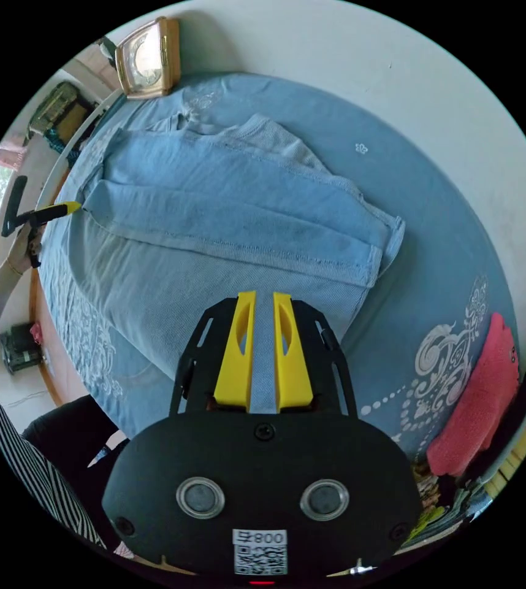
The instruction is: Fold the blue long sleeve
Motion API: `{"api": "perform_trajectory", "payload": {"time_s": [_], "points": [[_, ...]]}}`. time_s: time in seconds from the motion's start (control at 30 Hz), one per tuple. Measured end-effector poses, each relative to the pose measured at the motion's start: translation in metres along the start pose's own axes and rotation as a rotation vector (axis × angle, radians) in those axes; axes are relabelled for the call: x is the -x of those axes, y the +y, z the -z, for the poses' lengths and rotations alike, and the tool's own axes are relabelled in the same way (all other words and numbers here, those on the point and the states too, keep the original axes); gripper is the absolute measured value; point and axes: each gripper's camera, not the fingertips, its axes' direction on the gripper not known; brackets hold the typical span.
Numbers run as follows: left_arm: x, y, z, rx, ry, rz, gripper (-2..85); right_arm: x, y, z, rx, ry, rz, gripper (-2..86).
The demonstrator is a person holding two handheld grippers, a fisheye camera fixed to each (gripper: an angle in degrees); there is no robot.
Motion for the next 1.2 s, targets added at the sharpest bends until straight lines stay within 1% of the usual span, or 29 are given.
{"api": "perform_trajectory", "payload": {"time_s": [0.07, 0.2, 0.4, 0.47, 0.57, 0.73, 0.9, 1.03, 1.2], "points": [[0.017, 0.008, -0.012, -0.009, -0.009, 0.070, 6.3, -0.013, 0.016, -0.024, 0.013, -0.046, -0.037, 5.8], [0.071, 0.019, -0.041, -0.070, 0.128, 0.267, 5.7, -0.048, 0.039, -0.053, -0.041, -0.190, -0.170, 5.3], [0.122, 0.033, -0.081, -0.134, 0.278, 0.379, 5.2, -0.117, 0.088, -0.101, -0.169, -0.377, -0.435, 6.2], [0.138, 0.038, -0.093, -0.147, 0.318, 0.415, 4.2, -0.148, 0.113, -0.123, -0.240, -0.485, -0.567, 6.7], [0.161, 0.046, -0.110, -0.187, 0.378, 0.454, 3.0, -0.179, 0.144, -0.152, -0.351, -0.631, -0.687, 7.4], [0.186, 0.056, -0.131, -0.221, 0.413, 0.466, 2.0, -0.205, 0.165, -0.196, -0.393, -0.702, -0.744, 8.9], [0.209, 0.066, -0.149, -0.250, 0.450, 0.463, 1.4, -0.224, 0.180, -0.236, -0.422, -0.736, -0.781, 8.4], [0.221, 0.071, -0.159, -0.265, 0.481, 0.452, 1.2, -0.241, 0.194, -0.272, -0.458, -0.807, -0.823, 5.5], [0.236, 0.078, -0.169, -0.282, 0.510, 0.433, 1.0, -0.250, 0.204, -0.298, -0.467, -0.800, -0.808, 1.7]]}}
